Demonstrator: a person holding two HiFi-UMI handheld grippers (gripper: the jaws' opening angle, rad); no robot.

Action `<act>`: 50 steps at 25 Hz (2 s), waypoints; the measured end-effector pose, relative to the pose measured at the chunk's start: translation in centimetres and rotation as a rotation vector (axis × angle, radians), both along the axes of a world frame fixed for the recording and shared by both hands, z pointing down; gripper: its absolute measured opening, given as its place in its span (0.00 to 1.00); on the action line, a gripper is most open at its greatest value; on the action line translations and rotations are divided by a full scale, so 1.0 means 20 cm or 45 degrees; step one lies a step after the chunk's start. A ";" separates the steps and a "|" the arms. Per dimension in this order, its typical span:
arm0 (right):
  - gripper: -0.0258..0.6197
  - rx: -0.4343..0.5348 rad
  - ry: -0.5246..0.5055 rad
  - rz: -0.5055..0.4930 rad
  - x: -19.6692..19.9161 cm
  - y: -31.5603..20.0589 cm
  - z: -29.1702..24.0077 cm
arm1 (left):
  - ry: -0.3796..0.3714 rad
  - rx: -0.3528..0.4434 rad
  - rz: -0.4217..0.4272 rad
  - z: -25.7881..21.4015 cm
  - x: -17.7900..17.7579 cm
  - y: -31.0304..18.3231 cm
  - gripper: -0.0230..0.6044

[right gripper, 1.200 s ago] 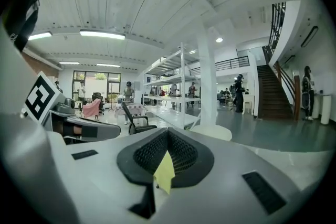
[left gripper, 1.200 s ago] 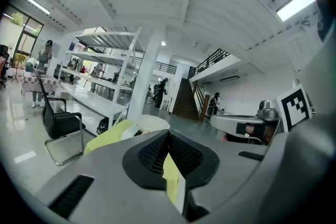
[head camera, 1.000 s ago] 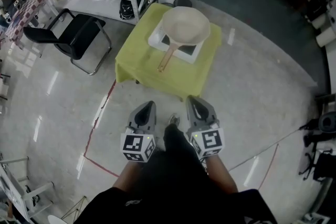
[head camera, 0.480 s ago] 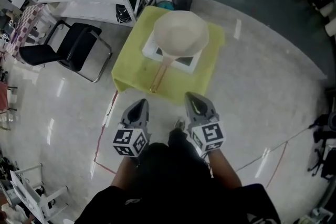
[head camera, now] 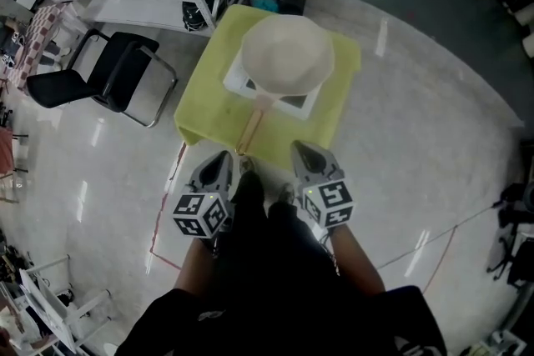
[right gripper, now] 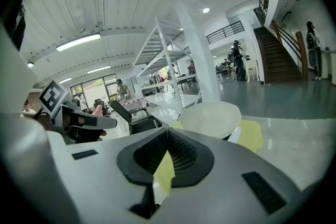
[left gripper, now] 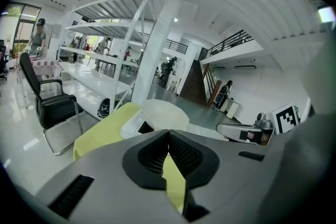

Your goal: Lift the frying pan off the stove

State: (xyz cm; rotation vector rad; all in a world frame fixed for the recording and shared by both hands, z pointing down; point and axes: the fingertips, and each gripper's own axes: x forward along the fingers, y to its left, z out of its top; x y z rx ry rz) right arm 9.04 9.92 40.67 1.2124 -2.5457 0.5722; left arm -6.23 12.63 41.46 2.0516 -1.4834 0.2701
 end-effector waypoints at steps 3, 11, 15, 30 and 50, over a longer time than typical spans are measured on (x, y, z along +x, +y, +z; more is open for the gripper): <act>0.06 -0.041 0.007 -0.008 -0.03 -0.04 0.04 | 0.009 -0.025 0.013 0.04 -0.02 -0.06 0.11; 0.06 -0.136 0.026 0.034 -0.08 -0.17 0.19 | 0.105 -0.151 0.110 0.21 -0.09 -0.24 0.11; 0.06 -0.203 0.042 0.031 -0.15 -0.21 0.29 | 0.129 -0.244 0.185 0.32 -0.12 -0.28 0.11; 0.06 -0.392 -0.020 0.070 -0.23 -0.35 0.54 | 0.213 -0.403 0.213 0.54 -0.14 -0.37 0.11; 0.31 -0.704 -0.504 0.135 -0.31 -0.52 0.67 | 0.280 -0.481 0.295 0.59 -0.12 -0.40 0.11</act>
